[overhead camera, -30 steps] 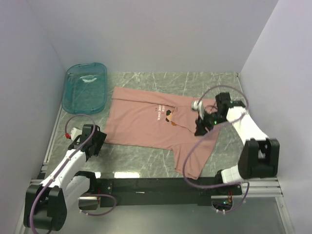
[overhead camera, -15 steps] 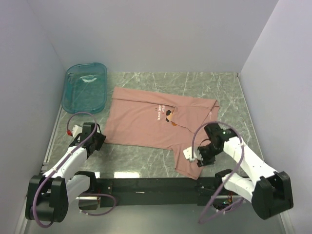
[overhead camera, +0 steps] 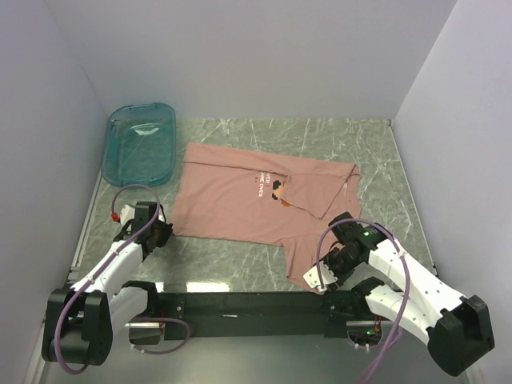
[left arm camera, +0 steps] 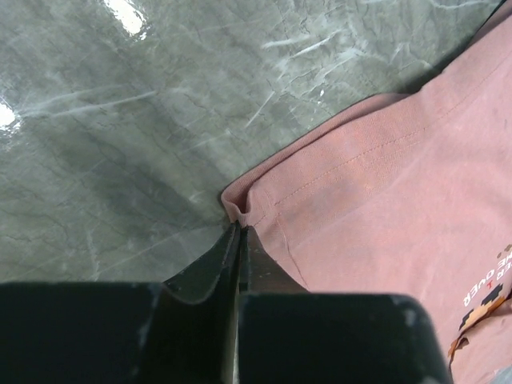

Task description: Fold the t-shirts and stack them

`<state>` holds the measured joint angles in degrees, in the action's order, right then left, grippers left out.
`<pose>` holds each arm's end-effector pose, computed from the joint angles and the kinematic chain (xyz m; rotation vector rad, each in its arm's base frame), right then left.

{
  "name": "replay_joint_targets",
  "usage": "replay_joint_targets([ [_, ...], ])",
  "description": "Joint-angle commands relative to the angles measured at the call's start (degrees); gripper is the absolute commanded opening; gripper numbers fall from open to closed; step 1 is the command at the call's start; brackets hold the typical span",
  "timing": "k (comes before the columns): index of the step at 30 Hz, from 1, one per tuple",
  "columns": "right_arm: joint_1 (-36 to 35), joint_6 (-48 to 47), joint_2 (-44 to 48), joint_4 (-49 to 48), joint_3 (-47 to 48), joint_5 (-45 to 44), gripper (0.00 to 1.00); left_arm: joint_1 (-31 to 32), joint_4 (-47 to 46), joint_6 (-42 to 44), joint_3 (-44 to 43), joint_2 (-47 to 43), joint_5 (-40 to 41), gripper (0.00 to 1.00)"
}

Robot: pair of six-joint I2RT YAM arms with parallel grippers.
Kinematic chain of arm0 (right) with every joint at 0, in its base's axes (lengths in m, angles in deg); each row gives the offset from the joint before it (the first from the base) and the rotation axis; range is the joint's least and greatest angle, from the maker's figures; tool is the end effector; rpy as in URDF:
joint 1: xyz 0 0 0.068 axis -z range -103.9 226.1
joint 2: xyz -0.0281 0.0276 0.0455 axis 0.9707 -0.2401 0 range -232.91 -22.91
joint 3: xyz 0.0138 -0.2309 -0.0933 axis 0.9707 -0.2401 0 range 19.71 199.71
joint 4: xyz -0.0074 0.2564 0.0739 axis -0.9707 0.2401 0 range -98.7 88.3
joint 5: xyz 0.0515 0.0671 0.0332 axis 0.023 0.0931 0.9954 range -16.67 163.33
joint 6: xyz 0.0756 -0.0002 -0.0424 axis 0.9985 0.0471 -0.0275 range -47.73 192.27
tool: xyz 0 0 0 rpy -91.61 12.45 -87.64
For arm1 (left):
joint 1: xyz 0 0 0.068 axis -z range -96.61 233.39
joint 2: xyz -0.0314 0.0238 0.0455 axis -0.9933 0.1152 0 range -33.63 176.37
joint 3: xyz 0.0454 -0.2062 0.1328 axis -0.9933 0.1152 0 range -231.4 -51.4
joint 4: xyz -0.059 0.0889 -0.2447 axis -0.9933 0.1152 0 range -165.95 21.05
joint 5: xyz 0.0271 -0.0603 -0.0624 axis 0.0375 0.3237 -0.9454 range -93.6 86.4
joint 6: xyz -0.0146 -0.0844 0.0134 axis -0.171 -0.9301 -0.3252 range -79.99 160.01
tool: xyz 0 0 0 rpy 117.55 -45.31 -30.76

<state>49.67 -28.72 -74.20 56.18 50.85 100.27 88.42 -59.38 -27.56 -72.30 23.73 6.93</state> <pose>0.1087 0.0927 0.1287 -2.4817 1.1938 0.4526 0.2183 -0.0051 0.0952 -1.3632 2.0964 -0.3093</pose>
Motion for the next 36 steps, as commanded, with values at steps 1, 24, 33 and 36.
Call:
replay_joint_targets([
  [1,-3.7,-1.67,-0.3,2.27,1.12,1.54,0.46,-0.29,-0.5,1.39,-0.8,-0.76,-0.15,0.05],
  [24,-21.99,7.64,-7.25,-1.77,1.48,-1.45,0.45,-0.38,-0.85,1.48,-0.1,0.03,-0.5,0.04],
  [33,-23.57,11.08,-6.9,-4.24,0.33,-1.19,0.15,-0.56,-0.58,1.92,-0.72,0.38,-0.59,0.04],
  [36,-23.66,11.6,-6.37,-3.01,1.73,-0.49,0.03,-0.56,-0.67,2.0,-0.63,0.47,-0.77,0.03],
])
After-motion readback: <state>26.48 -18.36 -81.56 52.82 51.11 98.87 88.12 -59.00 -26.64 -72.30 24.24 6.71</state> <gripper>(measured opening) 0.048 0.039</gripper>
